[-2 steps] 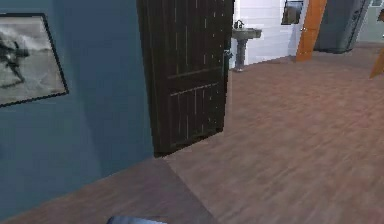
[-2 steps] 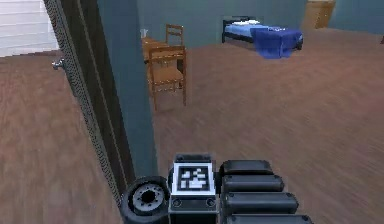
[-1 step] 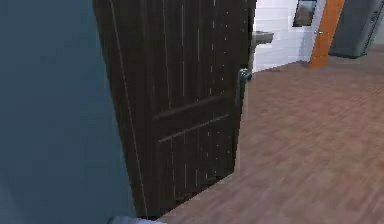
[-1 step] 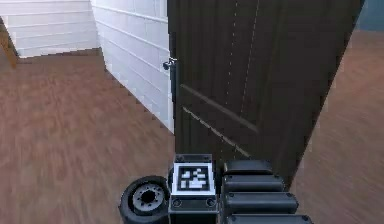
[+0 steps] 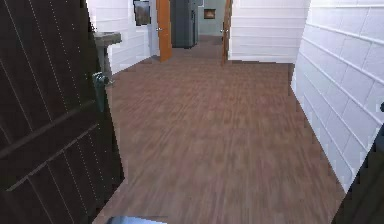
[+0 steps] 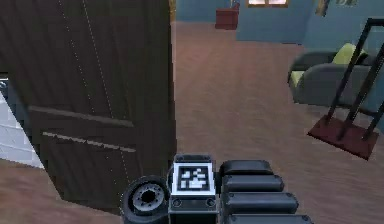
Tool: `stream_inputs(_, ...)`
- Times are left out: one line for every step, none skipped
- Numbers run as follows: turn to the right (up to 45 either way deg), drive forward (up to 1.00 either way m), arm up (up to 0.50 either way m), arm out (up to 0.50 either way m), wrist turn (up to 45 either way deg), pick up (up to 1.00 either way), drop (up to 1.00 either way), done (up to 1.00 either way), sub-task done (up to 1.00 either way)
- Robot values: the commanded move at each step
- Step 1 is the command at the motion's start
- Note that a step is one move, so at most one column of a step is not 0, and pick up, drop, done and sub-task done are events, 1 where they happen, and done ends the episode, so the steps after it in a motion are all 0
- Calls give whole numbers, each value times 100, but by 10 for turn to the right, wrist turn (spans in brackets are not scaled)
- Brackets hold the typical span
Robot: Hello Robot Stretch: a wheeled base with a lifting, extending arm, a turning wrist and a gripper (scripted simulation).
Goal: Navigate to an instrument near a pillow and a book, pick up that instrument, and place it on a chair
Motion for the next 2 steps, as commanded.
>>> stream_inputs(0, 100, 0, 0, 0, 0, 0, 0, 0)
stream_inputs(0, 100, 0, 0, 0, 0, 0, 0, 0)
